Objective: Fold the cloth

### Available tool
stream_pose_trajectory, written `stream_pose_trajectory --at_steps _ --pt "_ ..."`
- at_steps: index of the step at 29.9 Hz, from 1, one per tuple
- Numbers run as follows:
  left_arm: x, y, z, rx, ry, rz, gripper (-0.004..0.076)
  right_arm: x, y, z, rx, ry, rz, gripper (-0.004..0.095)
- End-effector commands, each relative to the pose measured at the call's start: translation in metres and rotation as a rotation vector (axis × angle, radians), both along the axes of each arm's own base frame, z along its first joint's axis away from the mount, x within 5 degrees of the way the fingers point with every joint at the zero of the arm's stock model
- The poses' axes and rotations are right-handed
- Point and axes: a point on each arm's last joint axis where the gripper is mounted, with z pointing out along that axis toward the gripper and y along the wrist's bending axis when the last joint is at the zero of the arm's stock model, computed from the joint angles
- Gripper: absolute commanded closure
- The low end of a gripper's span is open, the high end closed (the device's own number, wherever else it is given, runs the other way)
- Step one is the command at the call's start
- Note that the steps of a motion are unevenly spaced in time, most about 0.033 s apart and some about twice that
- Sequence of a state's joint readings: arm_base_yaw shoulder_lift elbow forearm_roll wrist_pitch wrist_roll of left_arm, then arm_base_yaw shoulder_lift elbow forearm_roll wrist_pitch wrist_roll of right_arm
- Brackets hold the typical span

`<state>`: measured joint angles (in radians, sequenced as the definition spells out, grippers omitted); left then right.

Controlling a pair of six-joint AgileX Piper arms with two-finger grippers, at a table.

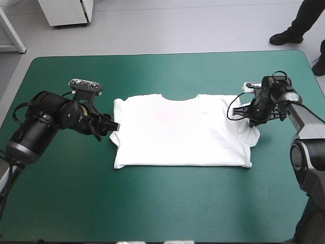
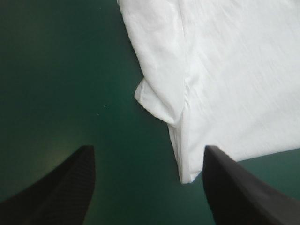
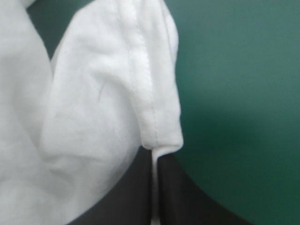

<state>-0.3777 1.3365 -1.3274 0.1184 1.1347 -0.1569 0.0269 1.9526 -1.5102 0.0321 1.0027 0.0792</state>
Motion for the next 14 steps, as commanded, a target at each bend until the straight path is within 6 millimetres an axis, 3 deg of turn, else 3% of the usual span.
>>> stream_pose_trajectory --at_steps 1,6,14 --pt "-0.005 0.000 0.020 -0.040 -0.090 -0.007 0.0252 -0.003 0.009 0.043 0.031 -0.118 0.010 0.0925" --pt "-0.005 0.000 0.020 -0.040 -0.090 -0.007 0.0252 -0.011 0.030 0.078 0.117 -0.210 0.045 0.0925" --pt "-0.006 0.000 0.019 -0.037 -0.083 -0.006 0.0252 -0.020 0.089 0.093 0.178 -0.265 0.193 0.0925"
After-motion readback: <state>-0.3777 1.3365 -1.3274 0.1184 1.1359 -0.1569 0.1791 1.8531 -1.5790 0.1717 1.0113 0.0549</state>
